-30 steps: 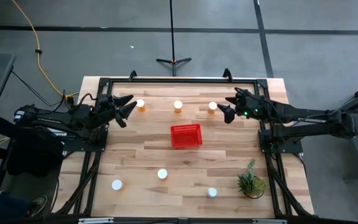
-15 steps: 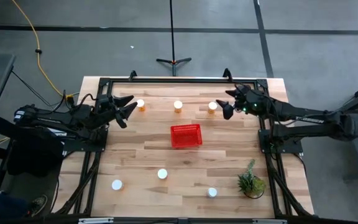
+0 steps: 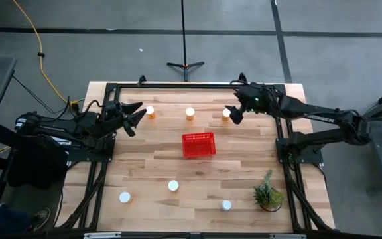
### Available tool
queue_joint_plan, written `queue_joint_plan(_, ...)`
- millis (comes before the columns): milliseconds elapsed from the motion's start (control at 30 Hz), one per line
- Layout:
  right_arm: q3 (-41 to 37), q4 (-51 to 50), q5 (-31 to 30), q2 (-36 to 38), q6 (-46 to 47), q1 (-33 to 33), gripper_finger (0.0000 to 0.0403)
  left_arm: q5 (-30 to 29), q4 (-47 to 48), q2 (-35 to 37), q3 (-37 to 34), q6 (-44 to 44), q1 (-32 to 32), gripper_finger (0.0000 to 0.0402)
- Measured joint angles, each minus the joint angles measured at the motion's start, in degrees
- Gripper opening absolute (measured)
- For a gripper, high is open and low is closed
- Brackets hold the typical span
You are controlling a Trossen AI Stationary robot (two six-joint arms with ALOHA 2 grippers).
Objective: Pick and place pill bottles into a basket
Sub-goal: Put the orange medicine bottle into the bin
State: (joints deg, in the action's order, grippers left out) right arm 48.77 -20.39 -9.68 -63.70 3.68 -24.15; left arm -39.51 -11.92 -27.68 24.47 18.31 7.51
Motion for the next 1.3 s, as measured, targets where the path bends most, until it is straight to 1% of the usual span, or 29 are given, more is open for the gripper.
queue_joint_plan(200,2.58,-1.98,5.61,-3.94,-0.62,-2.56,0.0337,0.02,0.02,0.00,0.00,0.00,0.00,0.0264)
queue_joint_plan(333,3.68,-1.89,6.33,-7.59,-0.76,-3.48,0.0343,0.02,0.02,0.00,0.00,0.00,0.00,0.0264)
queue_joint_plan(467,5.66,-2.14,5.84,-11.44,2.30,-4.06,0.0351,0.02,0.03,0.00,0.00,0.00,0.00,0.0264)
queue_joint_plan(667,11.31,-4.15,6.98,-16.63,2.98,-3.93,0.0353,0.04,0.02,0.00,0.00,0.00,0.00,0.0264)
queue_joint_plan(833,18.49,-10.58,5.86,-20.45,9.13,-4.42,0.0353,0.04,0.03,0.00,0.00,0.00,0.00,0.0264)
queue_joint_plan(933,22.86,-16.31,2.37,-22.55,15.35,-5.03,0.0353,0.04,0.04,0.02,0.00,0.00,0.00,0.0264)
queue_joint_plan(1000,25.65,-21.00,1.16,-24.21,17.85,-5.61,0.0353,0.04,0.04,0.02,0.00,0.00,0.00,0.0264)
queue_joint_plan(1133,30.02,-27.78,2.03,-27.64,21.66,-6.38,0.0353,0.04,0.07,0.02,0.00,0.01,0.00,0.0264)
queue_joint_plan(1300,31.66,-30.60,4.50,-31.99,21.83,-6.37,0.0353,0.04,0.06,0.02,0.00,0.02,0.00,0.0264)
